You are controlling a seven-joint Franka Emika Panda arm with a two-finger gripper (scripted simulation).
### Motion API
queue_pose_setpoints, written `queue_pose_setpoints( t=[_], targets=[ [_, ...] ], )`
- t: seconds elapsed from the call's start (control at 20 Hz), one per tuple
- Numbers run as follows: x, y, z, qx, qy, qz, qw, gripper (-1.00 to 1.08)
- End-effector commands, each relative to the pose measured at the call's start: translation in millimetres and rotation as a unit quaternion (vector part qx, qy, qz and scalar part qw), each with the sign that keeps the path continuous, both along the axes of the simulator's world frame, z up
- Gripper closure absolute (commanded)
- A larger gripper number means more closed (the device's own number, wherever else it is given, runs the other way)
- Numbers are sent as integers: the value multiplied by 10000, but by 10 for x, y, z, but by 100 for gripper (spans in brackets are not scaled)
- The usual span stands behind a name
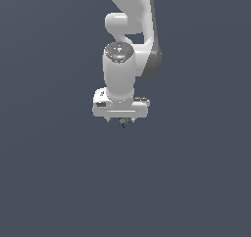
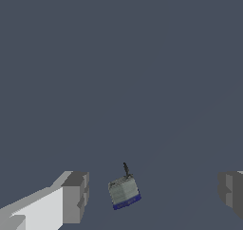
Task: Pick up the object and move it to a goal position.
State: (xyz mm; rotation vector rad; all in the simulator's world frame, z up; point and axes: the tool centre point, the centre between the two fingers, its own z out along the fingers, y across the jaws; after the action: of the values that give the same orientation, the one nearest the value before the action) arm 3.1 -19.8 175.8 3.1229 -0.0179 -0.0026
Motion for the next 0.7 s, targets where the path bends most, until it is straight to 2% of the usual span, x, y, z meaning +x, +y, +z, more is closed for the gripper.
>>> queue_pose_setpoints(
  t=[0.0,0.4,0.65],
  targets=[
    [0,0,0,0,0,0,10000,-92],
    [-4,-224,29,86,-28,-199,9998,-92],
    [-4,-232,30,89,-29,-205,9997,-92]
  ],
)
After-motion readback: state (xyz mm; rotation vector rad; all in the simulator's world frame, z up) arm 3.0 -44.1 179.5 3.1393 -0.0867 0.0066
